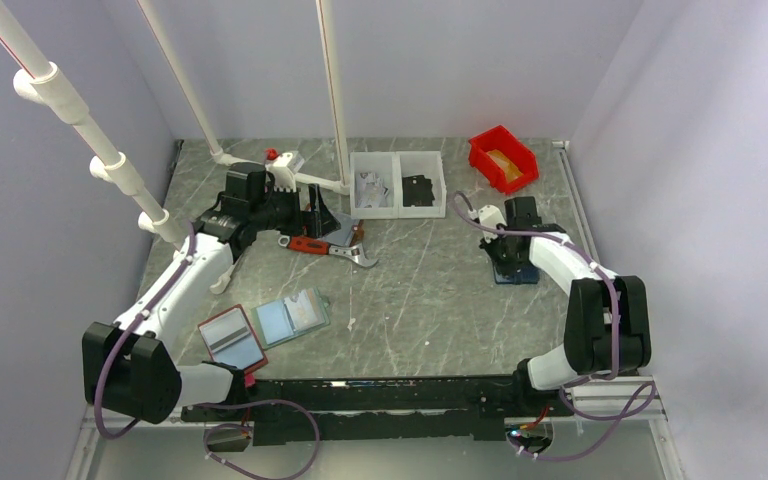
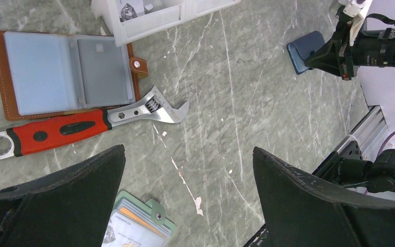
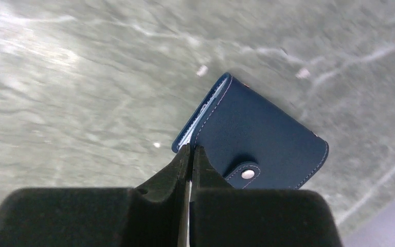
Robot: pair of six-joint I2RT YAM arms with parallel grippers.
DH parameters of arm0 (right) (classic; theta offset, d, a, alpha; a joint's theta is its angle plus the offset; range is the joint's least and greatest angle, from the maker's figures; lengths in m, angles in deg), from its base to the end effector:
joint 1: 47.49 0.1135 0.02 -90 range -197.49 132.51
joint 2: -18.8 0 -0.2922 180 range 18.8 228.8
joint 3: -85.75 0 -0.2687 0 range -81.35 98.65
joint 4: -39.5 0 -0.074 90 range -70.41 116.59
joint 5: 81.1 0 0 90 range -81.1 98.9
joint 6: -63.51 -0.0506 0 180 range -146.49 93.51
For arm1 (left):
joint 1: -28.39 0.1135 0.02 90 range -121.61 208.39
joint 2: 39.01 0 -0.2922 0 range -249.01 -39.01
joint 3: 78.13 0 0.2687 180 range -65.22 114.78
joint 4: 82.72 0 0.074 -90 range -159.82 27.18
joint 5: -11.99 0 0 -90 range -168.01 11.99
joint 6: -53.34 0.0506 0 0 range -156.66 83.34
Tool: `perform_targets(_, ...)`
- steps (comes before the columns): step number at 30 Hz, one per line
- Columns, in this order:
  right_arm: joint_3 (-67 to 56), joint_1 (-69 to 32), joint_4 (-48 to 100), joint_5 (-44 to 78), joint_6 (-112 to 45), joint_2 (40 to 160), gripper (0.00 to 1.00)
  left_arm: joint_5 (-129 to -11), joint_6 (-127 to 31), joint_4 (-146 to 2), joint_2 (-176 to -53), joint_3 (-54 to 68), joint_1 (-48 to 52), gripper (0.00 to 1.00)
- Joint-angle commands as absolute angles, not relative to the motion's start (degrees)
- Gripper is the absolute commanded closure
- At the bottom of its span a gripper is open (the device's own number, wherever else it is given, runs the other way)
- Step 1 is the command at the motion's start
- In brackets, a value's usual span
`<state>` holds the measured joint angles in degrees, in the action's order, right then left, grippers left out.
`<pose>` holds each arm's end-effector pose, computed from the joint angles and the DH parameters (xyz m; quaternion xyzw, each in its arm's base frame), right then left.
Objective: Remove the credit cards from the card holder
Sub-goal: Move the card holder to the center of the board.
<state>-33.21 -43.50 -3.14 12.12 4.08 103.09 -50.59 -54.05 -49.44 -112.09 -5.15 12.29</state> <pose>0.2878 0.0229 0.1845 -0.2960 0.9317 -0.0213 0.2095 0.2846 -0.1064 0.3272 0.1028 0.8565 -0.3326 0.3811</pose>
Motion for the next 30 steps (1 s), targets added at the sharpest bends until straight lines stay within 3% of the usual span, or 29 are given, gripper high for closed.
perform_targets(1, -30.6, -42.2, -5.4, 28.1, -0.6, 102.4, 1.0, -48.6, -53.1, -51.2, -112.7, -5.1, 12.2, 0.01)
perform_targets(6, -29.8, -38.6, -7.3, 39.1, -0.4, 104.4, 1.0, -47.5, -52.9, -51.7, -113.1, -5.2, 12.2, 0.01)
perform_targets(18, -26.1, -18.2, -17.5, 46.5, 11.9, 113.0, 0.99, -43.0, -52.1, -52.5, -115.1, -5.2, 12.3, 0.02)
perform_targets(24, -23.3, -16.1, -26.0, 52.5, 19.9, 111.8, 0.7, -39.3, -51.7, -53.4, -116.4, -5.3, 12.3, 0.03)
perform_targets(30, -22.7, -18.7, -30.4, 56.5, 24.6, 106.8, 0.56, -34.6, -52.4, -55.2, -118.2, -5.5, 12.3, 0.06)
